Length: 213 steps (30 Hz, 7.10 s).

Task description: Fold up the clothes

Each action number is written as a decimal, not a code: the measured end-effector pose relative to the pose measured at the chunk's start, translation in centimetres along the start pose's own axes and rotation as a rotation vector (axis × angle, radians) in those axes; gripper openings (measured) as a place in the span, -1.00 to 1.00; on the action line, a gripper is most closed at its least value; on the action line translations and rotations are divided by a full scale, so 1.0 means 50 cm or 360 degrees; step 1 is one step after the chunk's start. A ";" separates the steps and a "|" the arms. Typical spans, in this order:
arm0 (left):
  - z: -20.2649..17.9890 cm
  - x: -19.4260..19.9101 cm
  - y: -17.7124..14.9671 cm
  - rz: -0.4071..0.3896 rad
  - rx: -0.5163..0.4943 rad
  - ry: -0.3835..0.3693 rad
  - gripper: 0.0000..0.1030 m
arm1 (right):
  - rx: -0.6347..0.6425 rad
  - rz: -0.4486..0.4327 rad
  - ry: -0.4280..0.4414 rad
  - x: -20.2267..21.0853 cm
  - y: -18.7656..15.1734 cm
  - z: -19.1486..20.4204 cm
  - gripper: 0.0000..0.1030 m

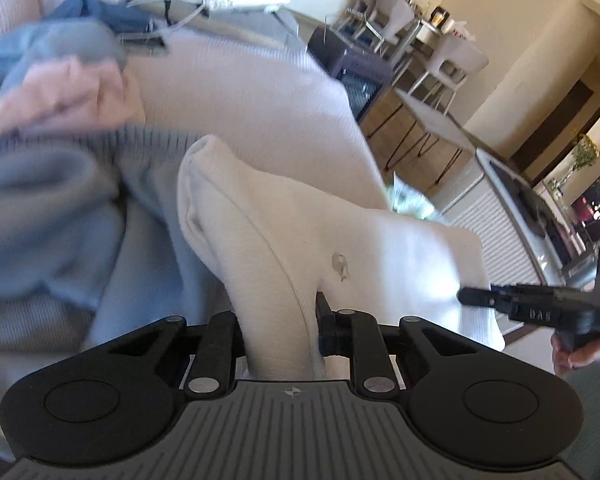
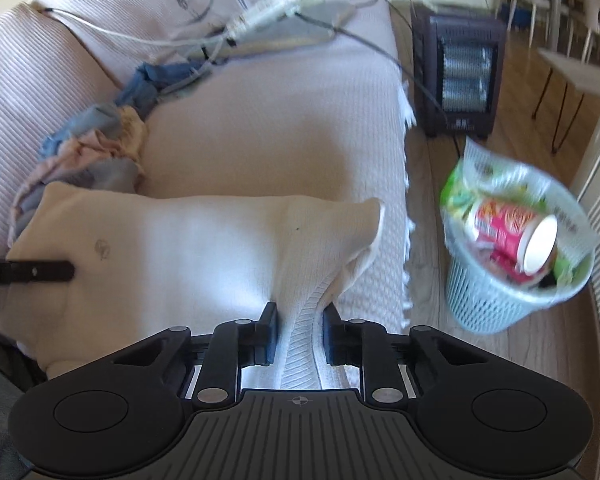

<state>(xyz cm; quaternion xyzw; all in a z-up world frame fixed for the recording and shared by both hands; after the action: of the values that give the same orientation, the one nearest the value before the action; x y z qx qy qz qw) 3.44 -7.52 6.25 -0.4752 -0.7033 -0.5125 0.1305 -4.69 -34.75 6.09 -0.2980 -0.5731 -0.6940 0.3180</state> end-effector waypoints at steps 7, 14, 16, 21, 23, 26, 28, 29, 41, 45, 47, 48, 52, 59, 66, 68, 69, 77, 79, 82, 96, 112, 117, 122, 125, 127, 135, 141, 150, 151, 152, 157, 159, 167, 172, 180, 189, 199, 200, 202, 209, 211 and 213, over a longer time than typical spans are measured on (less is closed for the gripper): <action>-0.013 0.001 0.171 -0.0131 -0.0028 -0.0002 -0.67 | 0.0043 -0.0198 -0.0035 0.027 0.119 0.008 -0.57; 0.025 -0.037 0.332 -0.0161 -0.0041 0.0103 -0.67 | 0.0069 -0.0283 -0.0055 -0.017 0.291 0.040 -0.57; 0.043 -0.057 0.373 -0.0147 -0.0043 0.0146 -0.67 | 0.0096 -0.0269 -0.0060 -0.046 0.339 0.052 -0.57; 0.100 -0.127 0.452 -0.0105 -0.0017 0.0223 -0.67 | 0.0162 -0.0218 -0.0078 -0.137 0.431 0.073 -0.57; 0.128 -0.163 0.472 -0.0094 0.0009 0.0229 -0.67 | 0.0178 -0.0193 -0.0090 -0.178 0.457 0.074 -0.57; 0.155 -0.219 0.495 -0.0067 0.0000 0.0249 -0.67 | 0.0181 -0.0163 -0.0109 -0.236 0.484 0.070 -0.57; 0.168 -0.255 0.504 -0.0032 -0.0012 0.0246 -0.67 | 0.0182 -0.0127 -0.0124 -0.276 0.497 0.058 -0.57; 0.176 -0.271 0.506 -0.0015 -0.0010 0.0246 -0.67 | 0.0185 -0.0110 -0.0135 -0.294 0.502 0.052 -0.58; 0.257 -0.352 0.481 0.0079 0.0050 0.0255 -0.49 | 0.0127 0.0058 -0.0111 -0.413 0.495 -0.013 -0.56; 0.244 -0.345 0.486 0.0121 -0.0048 0.0265 -0.44 | 0.0079 0.0078 -0.0099 -0.418 0.493 -0.018 -0.50; 0.226 -0.315 0.491 0.0118 -0.0103 0.0292 -0.44 | 0.0063 0.0077 -0.0093 -0.408 0.496 -0.018 -0.42; 0.217 -0.290 0.492 0.0096 -0.0116 0.0306 -0.44 | 0.0060 0.0066 -0.0092 -0.398 0.497 -0.017 -0.41; 0.182 -0.192 0.480 0.0018 -0.0281 0.0431 -0.32 | 0.0111 -0.0060 -0.0137 -0.326 0.491 -0.008 -0.41; 0.146 -0.145 0.443 -0.0028 -0.0377 0.0359 -0.69 | 0.0228 -0.0189 -0.0052 -0.233 0.455 0.031 -0.57; 0.162 -0.247 0.398 0.0132 -0.0373 0.0396 -0.75 | 0.0248 -0.0063 -0.0111 -0.301 0.402 0.048 -0.60; 0.177 -0.266 0.386 0.0170 -0.0382 0.0439 -0.75 | 0.0237 -0.0041 -0.0126 -0.315 0.392 0.039 -0.60; 0.184 -0.274 0.380 0.0187 -0.0393 0.0466 -0.75 | 0.0227 -0.0036 -0.0130 -0.321 0.388 0.034 -0.60; 0.205 -0.291 0.376 0.0246 -0.0327 0.0495 -0.75 | 0.0198 -0.0001 -0.0157 -0.350 0.376 0.025 -0.66; 0.193 -0.265 0.377 0.0243 -0.0324 0.0529 -0.59 | 0.0178 -0.0008 -0.0159 -0.340 0.378 0.026 -0.65; 0.173 -0.185 0.370 0.0202 -0.0303 0.0588 -0.13 | 0.0152 -0.0037 -0.0120 -0.301 0.374 0.034 -0.56; 0.139 0.218 0.058 -0.0008 -0.0047 0.0595 0.03 | 0.0515 -0.0119 -0.0133 -0.057 0.259 0.109 -0.51; 0.180 0.264 0.028 -0.0205 -0.0031 0.0502 0.14 | 0.0562 -0.0017 0.0200 -0.086 0.177 0.328 0.03; 0.215 0.233 0.083 -0.0197 -0.0058 0.0581 0.14 | 0.0672 -0.0059 0.0296 -0.108 0.221 0.421 0.15; 0.266 0.186 0.119 -0.0166 -0.0048 0.0676 0.14 | 0.0731 -0.0087 0.0408 -0.126 0.275 0.511 0.18; 0.297 0.159 0.124 -0.0125 -0.0010 0.0731 0.14 | 0.0716 -0.0065 0.0477 -0.157 0.303 0.558 0.29; 0.316 0.148 0.118 -0.0103 0.0041 0.0726 0.14 | 0.0703 -0.0036 0.0514 -0.185 0.315 0.586 0.43; 0.347 0.160 0.115 -0.0133 0.0217 0.0546 -0.63 | 0.0591 0.0189 0.0531 -0.342 0.309 0.658 0.42; 0.322 0.206 0.134 -0.0176 0.0103 0.0499 -0.87 | 0.0615 0.0155 0.0496 -0.334 0.294 0.661 -0.85; 0.337 0.308 0.258 -0.0453 0.0033 0.0595 -0.93 | 0.0694 -0.0212 0.0546 -0.181 0.410 0.715 -0.90; 0.343 0.323 0.276 -0.0493 0.0033 0.0612 -1.00 | 0.0699 -0.0254 0.0554 -0.173 0.429 0.729 -0.91; 0.349 0.340 0.295 -0.0532 0.0021 0.0640 -1.00 | 0.0691 -0.0289 0.0571 -0.166 0.447 0.742 -0.92; 0.388 0.360 0.361 -0.0504 -0.0019 0.0719 -1.00 | 0.0632 -0.0425 0.0606 -0.168 0.546 0.801 -0.99; 0.397 0.336 0.355 -0.0416 -0.0047 0.0723 -1.00 | 0.0620 -0.0380 0.0584 -0.198 0.570 0.814 -0.99; 0.387 0.259 0.245 -0.0182 -0.0016 0.0526 -0.72 | 0.0685 -0.0126 0.0445 -0.291 0.497 0.740 -0.84; 0.335 0.268 0.170 -0.0150 -0.0024 0.0463 -0.18 | 0.0688 -0.0090 0.0402 -0.252 0.449 0.628 -0.68; 0.298 0.177 0.144 -0.0088 -0.0031 0.0427 0.12 | 0.0738 0.0120 0.0382 -0.227 0.314 0.494 0.31; 0.310 0.098 0.141 -0.0085 -0.0161 0.0482 -0.01 | 0.0600 0.0320 0.0414 -0.291 0.229 0.452 0.30; 0.264 0.142 0.135 -0.0068 -0.0243 0.0373 -0.48 | 0.0641 0.0250 0.0326 -0.265 0.230 0.454 -0.57; 0.251 0.154 0.138 -0.0076 -0.0252 0.0363 -0.48 | 0.0646 0.0216 0.0322 -0.244 0.233 0.453 -0.58; 0.219 0.185 0.148 -0.0110 -0.0264 0.0320 -0.48 | 0.0664 0.0135 0.0320 -0.192 0.238 0.447 -0.60; 0.067 0.306 0.197 -0.0269 -0.0360 0.0138 -0.48 | 0.0656 -0.0141 0.0306 0.020 0.258 0.394 -0.61; 0.023 0.326 0.229 -0.0331 -0.0402 0.0075 -0.48 | 0.0661 -0.0246 0.0286 0.083 0.271 0.377 -0.61; -0.014 0.333 0.266 -0.0379 -0.0427 0.0011 -0.48 | 0.0668 -0.0362 0.0250 0.142 0.292 0.357 -0.62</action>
<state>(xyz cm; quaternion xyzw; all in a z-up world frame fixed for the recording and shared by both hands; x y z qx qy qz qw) 5.33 1.11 25.66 -0.3999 -0.6794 -0.6152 0.0066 3.23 -19.91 23.42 -0.1042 -0.7081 -0.6121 0.3362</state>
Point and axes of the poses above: each gripper's, at about its wrist camera, not at the fingertips, and x roughly against the way its jaws point, z to its left, y to its top, the point moved 7 cm from there along -x, roughly the way its jaws point, and after that the axes turned 3 degrees about -y, right-handed, at the moved point
